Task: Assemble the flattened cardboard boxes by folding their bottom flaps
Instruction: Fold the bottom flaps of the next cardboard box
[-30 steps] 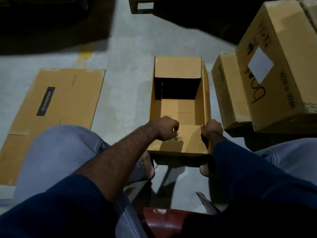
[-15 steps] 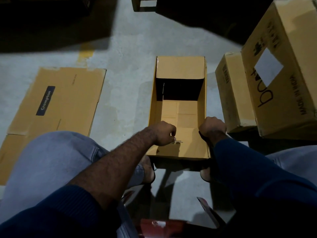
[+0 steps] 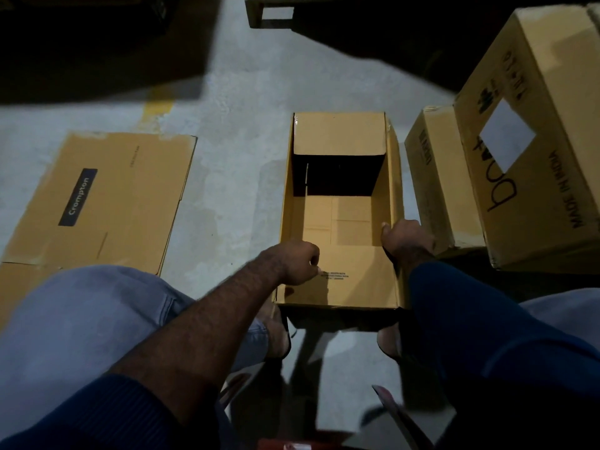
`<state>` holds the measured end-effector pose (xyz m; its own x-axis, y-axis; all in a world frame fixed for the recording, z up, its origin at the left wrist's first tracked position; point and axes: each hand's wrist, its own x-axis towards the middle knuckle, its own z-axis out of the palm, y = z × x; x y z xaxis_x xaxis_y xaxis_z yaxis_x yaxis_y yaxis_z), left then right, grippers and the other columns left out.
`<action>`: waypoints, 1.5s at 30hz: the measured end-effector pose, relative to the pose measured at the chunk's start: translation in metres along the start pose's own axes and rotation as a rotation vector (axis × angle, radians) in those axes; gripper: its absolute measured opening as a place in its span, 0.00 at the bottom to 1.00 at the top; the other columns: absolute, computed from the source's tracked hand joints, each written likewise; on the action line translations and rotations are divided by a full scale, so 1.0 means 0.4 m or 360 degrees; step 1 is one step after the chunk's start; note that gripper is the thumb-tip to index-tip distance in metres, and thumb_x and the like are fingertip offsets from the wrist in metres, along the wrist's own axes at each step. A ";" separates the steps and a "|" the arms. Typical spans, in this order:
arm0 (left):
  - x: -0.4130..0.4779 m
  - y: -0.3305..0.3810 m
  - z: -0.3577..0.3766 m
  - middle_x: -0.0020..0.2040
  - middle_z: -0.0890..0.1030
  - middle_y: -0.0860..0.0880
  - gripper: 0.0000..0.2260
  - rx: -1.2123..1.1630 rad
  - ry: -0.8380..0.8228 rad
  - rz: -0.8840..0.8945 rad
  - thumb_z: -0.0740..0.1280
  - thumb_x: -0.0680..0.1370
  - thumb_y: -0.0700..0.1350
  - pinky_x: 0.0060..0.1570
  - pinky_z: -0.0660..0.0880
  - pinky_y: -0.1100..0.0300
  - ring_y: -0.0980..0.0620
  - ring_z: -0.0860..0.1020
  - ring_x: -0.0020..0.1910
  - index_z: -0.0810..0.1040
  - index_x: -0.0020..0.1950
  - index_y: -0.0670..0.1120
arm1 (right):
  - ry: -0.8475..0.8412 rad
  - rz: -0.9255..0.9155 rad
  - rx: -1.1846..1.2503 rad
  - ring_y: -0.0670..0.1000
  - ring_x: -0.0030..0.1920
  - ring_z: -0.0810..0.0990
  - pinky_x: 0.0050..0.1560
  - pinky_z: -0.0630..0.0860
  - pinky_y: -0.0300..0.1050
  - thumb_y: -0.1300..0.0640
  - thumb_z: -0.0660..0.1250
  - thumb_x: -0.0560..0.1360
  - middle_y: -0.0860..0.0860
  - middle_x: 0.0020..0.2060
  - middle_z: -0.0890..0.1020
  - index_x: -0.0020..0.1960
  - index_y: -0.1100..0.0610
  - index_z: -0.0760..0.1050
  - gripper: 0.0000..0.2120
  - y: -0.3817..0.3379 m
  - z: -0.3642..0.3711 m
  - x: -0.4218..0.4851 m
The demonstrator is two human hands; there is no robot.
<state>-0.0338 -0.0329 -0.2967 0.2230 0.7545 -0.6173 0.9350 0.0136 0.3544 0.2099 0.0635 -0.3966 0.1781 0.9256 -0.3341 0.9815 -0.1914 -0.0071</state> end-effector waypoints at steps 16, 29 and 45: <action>0.245 -0.124 -0.092 0.55 0.82 0.44 0.12 -0.0165 0.0412 -0.0372 0.68 0.81 0.52 0.52 0.80 0.49 0.46 0.80 0.52 0.80 0.59 0.46 | -0.0125 -0.0218 -0.0017 0.56 0.41 0.80 0.50 0.81 0.55 0.48 0.61 0.81 0.54 0.38 0.77 0.46 0.59 0.77 0.15 -0.074 -0.069 0.269; 0.339 -0.206 -0.047 0.55 0.80 0.43 0.16 -0.0278 0.0514 -0.0783 0.67 0.80 0.54 0.48 0.77 0.53 0.42 0.80 0.53 0.75 0.59 0.43 | -0.0048 -0.0259 0.0124 0.54 0.36 0.81 0.45 0.82 0.55 0.31 0.52 0.80 0.54 0.34 0.81 0.38 0.56 0.77 0.31 -0.034 -0.029 0.325; 0.361 -0.254 0.005 0.44 0.82 0.43 0.11 -0.0270 0.0403 -0.0610 0.63 0.82 0.48 0.46 0.83 0.48 0.45 0.82 0.42 0.77 0.54 0.40 | 0.0057 -0.0123 0.0382 0.53 0.38 0.78 0.44 0.78 0.50 0.41 0.55 0.85 0.54 0.38 0.79 0.43 0.59 0.75 0.24 -0.090 -0.052 0.357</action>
<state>-0.0959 0.0733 -0.4234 -0.2221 0.8098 -0.5431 0.8740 0.4122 0.2573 0.2016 0.2093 -0.4245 0.1098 0.9506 -0.2903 0.9481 -0.1878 -0.2565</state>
